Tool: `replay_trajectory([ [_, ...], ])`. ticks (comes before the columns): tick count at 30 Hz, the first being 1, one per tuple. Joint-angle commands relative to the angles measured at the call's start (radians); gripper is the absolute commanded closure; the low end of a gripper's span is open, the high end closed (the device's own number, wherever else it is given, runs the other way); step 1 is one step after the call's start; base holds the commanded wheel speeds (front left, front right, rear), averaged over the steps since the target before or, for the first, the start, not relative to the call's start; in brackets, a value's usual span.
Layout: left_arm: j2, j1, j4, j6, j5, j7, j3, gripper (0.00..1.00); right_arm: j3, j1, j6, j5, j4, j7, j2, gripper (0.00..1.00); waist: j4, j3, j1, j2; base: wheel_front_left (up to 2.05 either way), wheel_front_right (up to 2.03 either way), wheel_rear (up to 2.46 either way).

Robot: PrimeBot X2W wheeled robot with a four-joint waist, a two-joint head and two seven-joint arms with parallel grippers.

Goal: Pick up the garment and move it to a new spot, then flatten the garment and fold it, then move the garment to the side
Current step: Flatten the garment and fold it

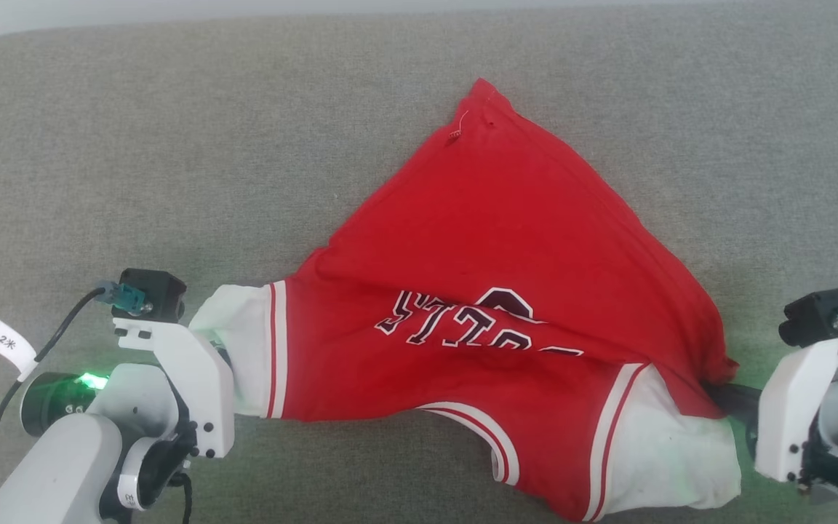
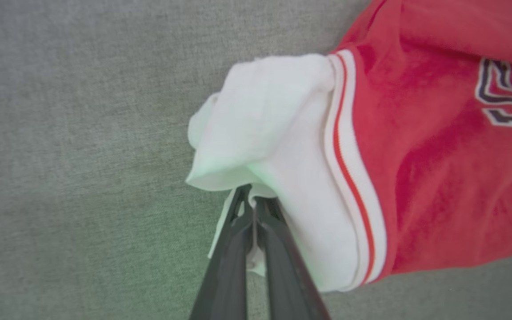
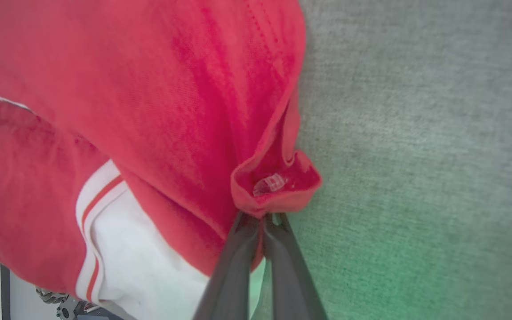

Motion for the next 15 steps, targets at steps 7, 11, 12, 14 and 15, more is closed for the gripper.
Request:
replay_trajectory([
  [7, -0.005, -0.002, 0.010, -0.014, -0.009, -0.020, 0.001, 1.00, -0.005, 0.014, -0.001, -0.079, 0.069, -0.029, 0.075, 0.46, -0.003, -0.002, 0.0000, 0.0000, 0.00, 0.00, 0.00],
  [11, -0.002, 0.007, 0.017, -0.020, -0.014, -0.026, 0.001, 1.00, -0.019, -0.009, -0.001, -0.098, 0.053, -0.034, 0.079, 0.00, -0.001, -0.013, 0.0000, 0.0000, 0.00, 0.00, 0.00],
  [12, -0.003, 0.010, 0.018, -0.019, -0.015, -0.028, 0.002, 1.00, -0.027, -0.009, -0.001, -0.097, 0.041, -0.030, 0.077, 0.00, 0.000, -0.016, 0.0000, 0.0000, 0.00, 0.00, 0.00],
  [14, -0.002, 0.016, 0.018, -0.017, -0.018, -0.031, 0.003, 1.00, -0.047, -0.016, -0.001, -0.097, 0.006, -0.036, 0.073, 0.00, 0.003, -0.022, 0.0000, 0.0000, 0.00, 0.00, 0.00],
  [15, -0.002, 0.018, 0.017, -0.015, -0.018, -0.032, 0.003, 1.00, -0.054, -0.019, 0.000, -0.104, -0.016, -0.035, 0.071, 0.00, 0.004, -0.025, 0.0000, 0.0000, 0.00, 0.00, 0.00],
])
